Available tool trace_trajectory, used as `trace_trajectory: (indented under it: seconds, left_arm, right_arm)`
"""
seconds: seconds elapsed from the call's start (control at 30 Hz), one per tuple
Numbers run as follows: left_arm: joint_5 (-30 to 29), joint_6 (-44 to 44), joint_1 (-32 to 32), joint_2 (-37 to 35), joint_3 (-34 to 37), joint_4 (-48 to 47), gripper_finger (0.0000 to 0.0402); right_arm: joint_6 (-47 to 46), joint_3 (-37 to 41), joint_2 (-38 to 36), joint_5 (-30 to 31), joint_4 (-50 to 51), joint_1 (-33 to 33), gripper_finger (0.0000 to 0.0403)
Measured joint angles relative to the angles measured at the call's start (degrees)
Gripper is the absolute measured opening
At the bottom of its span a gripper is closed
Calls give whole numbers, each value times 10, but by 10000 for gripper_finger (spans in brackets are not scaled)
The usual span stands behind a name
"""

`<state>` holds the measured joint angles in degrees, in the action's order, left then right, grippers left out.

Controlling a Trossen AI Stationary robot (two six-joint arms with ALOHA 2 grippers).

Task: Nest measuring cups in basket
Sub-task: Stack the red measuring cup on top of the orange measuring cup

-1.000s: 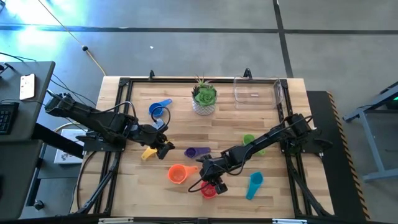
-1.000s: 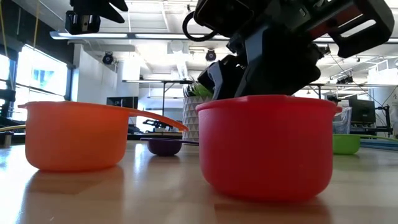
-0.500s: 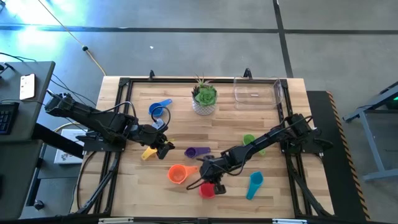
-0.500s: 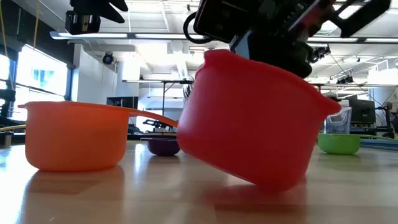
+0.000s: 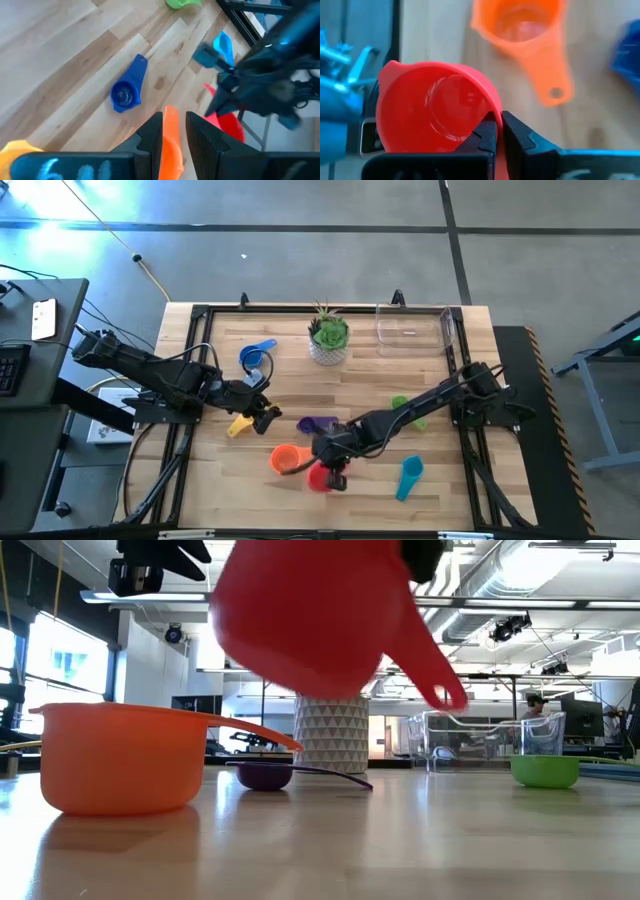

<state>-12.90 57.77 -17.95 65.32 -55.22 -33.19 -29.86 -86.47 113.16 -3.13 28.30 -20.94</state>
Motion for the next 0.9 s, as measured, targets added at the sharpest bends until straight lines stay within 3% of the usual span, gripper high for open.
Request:
trace_trajectory:
  seconds: [0.2, 0.43, 0.67, 0.9]
  left_arm:
    - [4, -31, 24, 0, 0, -2, 74]
    - [12, -69, 62, 0, 0, -58, 74]
    - [23, -93, 101, 0, 0, -113, 74]
    - [23, -101, 116, 0, 0, -179, 74]
  right_arm:
    - [-46, -87, 0, 38, 69, 23, 3]
    - [-92, -130, 0, 67, 71, 41, 2]
    - [-128, -131, 14, 94, -9, 47, 2]
    - [-130, -131, 65, 75, -59, 48, 2]
